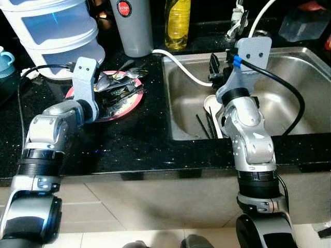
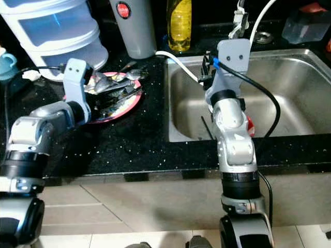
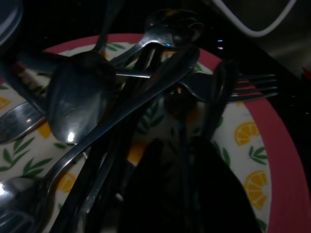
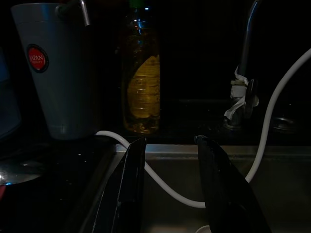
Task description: Kitchen organization
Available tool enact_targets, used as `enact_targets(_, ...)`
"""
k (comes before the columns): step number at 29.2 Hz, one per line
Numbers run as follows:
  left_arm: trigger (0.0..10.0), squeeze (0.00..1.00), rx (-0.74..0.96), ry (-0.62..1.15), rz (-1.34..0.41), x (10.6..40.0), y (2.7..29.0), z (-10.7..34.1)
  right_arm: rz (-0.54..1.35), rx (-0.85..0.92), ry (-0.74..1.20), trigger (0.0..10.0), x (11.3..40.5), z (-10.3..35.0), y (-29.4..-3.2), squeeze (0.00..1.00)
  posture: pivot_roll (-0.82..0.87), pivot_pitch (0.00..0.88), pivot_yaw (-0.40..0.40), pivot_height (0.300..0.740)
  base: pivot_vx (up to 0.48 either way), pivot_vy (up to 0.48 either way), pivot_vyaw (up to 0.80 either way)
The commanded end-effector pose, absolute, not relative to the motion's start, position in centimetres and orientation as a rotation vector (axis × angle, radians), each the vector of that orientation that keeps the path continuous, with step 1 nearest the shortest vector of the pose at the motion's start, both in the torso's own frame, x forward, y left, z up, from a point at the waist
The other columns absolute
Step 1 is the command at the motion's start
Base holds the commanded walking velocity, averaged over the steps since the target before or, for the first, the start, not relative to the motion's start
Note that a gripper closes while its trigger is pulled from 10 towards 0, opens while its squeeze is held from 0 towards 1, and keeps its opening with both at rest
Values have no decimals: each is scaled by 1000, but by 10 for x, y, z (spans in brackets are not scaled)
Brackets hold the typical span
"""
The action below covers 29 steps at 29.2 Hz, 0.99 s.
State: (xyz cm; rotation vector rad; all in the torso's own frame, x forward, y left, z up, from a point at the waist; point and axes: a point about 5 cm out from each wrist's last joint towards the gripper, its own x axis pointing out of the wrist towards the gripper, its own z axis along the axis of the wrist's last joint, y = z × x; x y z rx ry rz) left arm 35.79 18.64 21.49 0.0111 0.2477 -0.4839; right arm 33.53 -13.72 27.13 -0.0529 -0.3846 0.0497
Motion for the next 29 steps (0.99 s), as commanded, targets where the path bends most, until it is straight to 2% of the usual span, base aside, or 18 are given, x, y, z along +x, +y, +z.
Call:
enact_targets(1, 0, 0, 51, 343, -452, 353, 199, 196, 59, -42, -383, 10000, 333, 271, -135, 0, -8, 92, 76, 740, 0, 0, 0)
enact_targets(6, 0, 0, 59, 332, -460, 353, 200, 195, 62, -41, -382, 10000, 334, 271, -135, 0, -3, 90, 69, 740, 0, 0, 0)
enact_targets(10, 0, 0, 34, 234, -443, 352, 201, 211, 65, -42, -384, 10000, 334, 272, -135, 0, -5, 90, 67, 740, 0, 0, 0)
enact_targets(11, 7765, 0, 28, 179, -435, 352, 201, 219, 66, -42, -383, 10000, 334, 272, -135, 0, -5, 90, 66, 740, 0, 0, 0)
enact_targets(12, 7765, 0, 24, 142, -429, 352, 201, 225, 66, -42, -383, 10000, 334, 272, -135, 0, -5, 90, 66, 740, 0, 0, 0)
enact_targets(13, 10000, 0, 6, 95, -428, 351, 201, 234, 66, -42, -383, 10000, 334, 272, -135, 0, -5, 90, 64, 740, 0, 0, 0)
enact_targets(17, 10000, 0, -25, 20, -445, 348, 199, 249, 67, -43, -382, 10000, 335, 272, -135, 0, -5, 90, 61, 740, 0, 0, 0)
enact_targets(22, 10000, 0, -88, -122, -551, 334, 186, 278, 73, -44, -382, 10000, 335, 272, -134, 0, -5, 87, 54, 740, 0, 0, 0)
enact_targets(29, 10000, 0, -159, -163, -548, 333, 184, 283, 78, -44, -383, 10000, 336, 273, -133, 0, -4, 83, 51, 740, 0, 0, 0)
